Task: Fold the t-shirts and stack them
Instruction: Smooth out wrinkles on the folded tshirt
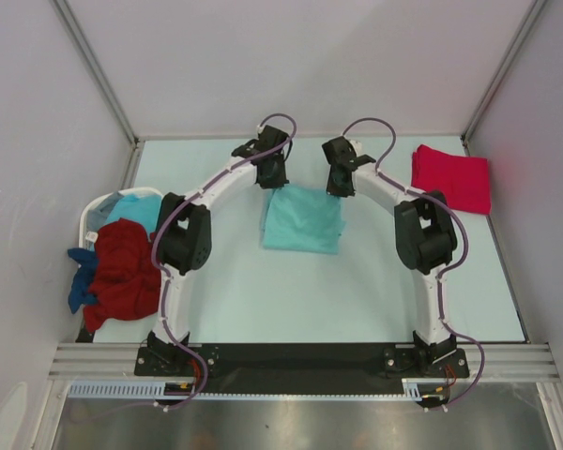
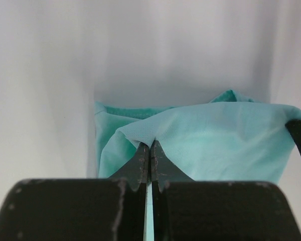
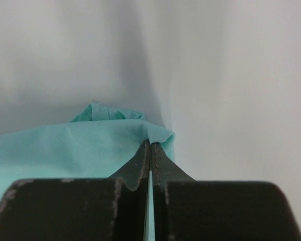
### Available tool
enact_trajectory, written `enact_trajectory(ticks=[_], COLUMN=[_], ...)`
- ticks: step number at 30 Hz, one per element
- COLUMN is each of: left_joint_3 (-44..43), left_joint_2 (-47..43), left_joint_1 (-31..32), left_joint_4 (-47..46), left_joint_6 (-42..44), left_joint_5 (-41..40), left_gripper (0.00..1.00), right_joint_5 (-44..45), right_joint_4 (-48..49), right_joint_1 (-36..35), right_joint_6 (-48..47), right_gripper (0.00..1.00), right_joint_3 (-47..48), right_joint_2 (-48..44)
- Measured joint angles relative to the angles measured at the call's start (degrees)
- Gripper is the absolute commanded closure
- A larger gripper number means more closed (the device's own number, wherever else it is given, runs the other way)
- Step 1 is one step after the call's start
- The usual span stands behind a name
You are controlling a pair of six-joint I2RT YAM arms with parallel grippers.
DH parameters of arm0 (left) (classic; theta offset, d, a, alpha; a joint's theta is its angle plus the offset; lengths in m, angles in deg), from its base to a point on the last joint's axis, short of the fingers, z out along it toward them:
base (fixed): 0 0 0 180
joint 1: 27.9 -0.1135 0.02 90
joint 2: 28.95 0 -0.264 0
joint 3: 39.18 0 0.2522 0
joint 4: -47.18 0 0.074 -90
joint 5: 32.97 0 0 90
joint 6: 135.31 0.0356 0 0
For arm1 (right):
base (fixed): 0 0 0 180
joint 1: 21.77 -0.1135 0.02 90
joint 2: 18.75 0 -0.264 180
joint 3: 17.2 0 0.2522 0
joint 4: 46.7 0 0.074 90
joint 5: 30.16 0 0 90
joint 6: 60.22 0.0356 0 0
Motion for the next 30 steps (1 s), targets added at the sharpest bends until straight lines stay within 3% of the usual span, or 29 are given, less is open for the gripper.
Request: enact_trajectory(ticks=[13, 16, 17, 20, 24, 30], left_joint_3=[-3.26, -3.85, -4.11, -4.90, -5.09, -3.76], left_joint_2=[4.61, 7.06, 7.78, 9.29, 9.44, 6.73], left_joint_1=[-1.84, -1.97, -1.97, -1.97, -1.97, -1.97], left_joint_4=[0.33, 0.57, 0.72, 1.18, 1.62, 1.75], left_joint_6=[-0.02, -0.09, -0.09, -0.02, -0.17, -0.55], left_joint_5=[0.46, 0.63, 0.68, 1.11, 0.57, -2.71], left_gripper=[0.98, 0.86, 0.75, 0.56, 0.44, 0.39], right_joint_5=[-0.66, -1.07, -1.22, -1.55, -1.53, 0.17], right_joint_4=[0.20, 0.24, 0.22, 0.17, 0.09, -0.57], right_joint_1=[0.72, 0.76, 0.79, 0.83, 0.83, 0.85], right_joint_6=[0.02, 0.02, 0.02, 0.02, -0.02, -0.79], right_gripper=[1.00, 1.00, 0.97, 0.87, 0.71, 0.66], right_joint_3=[3.85, 4.33, 4.52, 5.38, 5.81, 5.03], right_joint_2=[3.19, 5.16, 5.84, 7.52, 7.80, 6.16])
